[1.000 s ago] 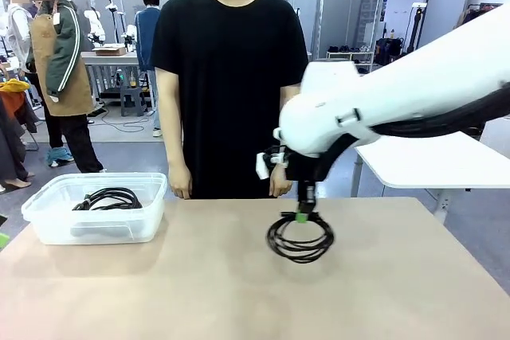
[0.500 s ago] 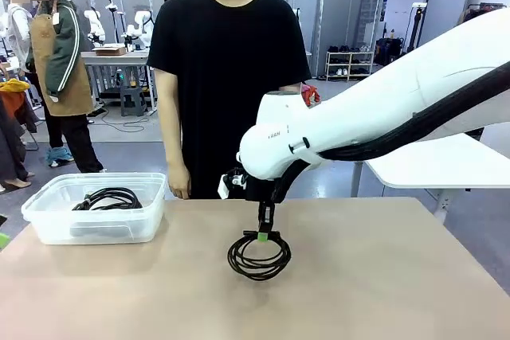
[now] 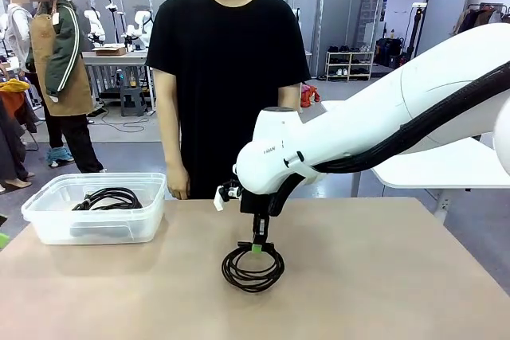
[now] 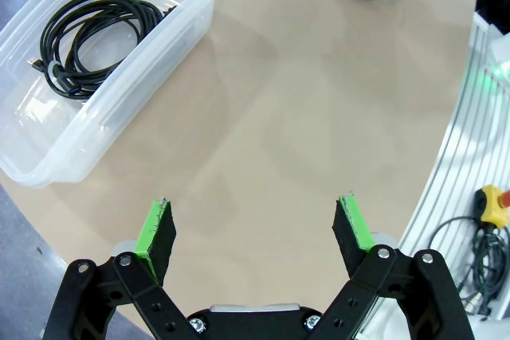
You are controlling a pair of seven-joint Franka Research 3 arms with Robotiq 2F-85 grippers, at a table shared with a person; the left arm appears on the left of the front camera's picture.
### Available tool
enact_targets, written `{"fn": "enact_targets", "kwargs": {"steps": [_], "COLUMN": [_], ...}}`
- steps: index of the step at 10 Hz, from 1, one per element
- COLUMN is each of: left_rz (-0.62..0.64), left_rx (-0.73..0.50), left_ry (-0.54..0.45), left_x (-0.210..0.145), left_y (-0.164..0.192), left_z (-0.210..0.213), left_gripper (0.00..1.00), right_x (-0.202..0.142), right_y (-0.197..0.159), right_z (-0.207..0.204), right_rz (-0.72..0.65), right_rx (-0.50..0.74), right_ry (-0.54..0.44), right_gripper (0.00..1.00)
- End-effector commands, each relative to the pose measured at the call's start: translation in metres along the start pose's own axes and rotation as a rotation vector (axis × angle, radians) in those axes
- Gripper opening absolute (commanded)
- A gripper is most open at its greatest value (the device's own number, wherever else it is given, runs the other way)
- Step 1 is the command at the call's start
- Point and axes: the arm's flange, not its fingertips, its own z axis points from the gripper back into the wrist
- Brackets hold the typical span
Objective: Organize and store the cables.
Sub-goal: Place the USB Extension Cable into the Organizing box.
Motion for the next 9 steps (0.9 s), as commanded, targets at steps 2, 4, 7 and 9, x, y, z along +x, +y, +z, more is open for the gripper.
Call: {"fn": "enact_targets", "kwargs": {"steps": [2, 4, 7, 9], "left_rz": [-0.011, -0.011, -0.011, -0.017], "left_rx": [-0.006, -0.006, -0.006, 0.007], "left_ry": [-0.003, -0.003, -0.003, 0.031], "left_x": [-0.001, -0.001, -0.001, 0.014], "left_y": [0.0, 0.0, 0.0, -0.007], "left_z": [0.001, 0.001, 0.001, 0.002], "left_gripper": [1.0, 1.0, 1.0, 1.0], "right_x": [-0.009, -0.015, -0.027, -0.048], "right_y": [0.008, 0.011, 0.015, 0.022], "right_z": [-0.01, -0.006, 0.007, 0.035], "right_rz": [-0.023, -0.031, -0.029, -0.038], "right_rx": [0.009, 0.0, -0.014, -0.045], "right_ry": [-0.019, -0.024, -0.059, -0.117], "right_gripper": [0.3, 0.53, 0.97, 1.0]}}
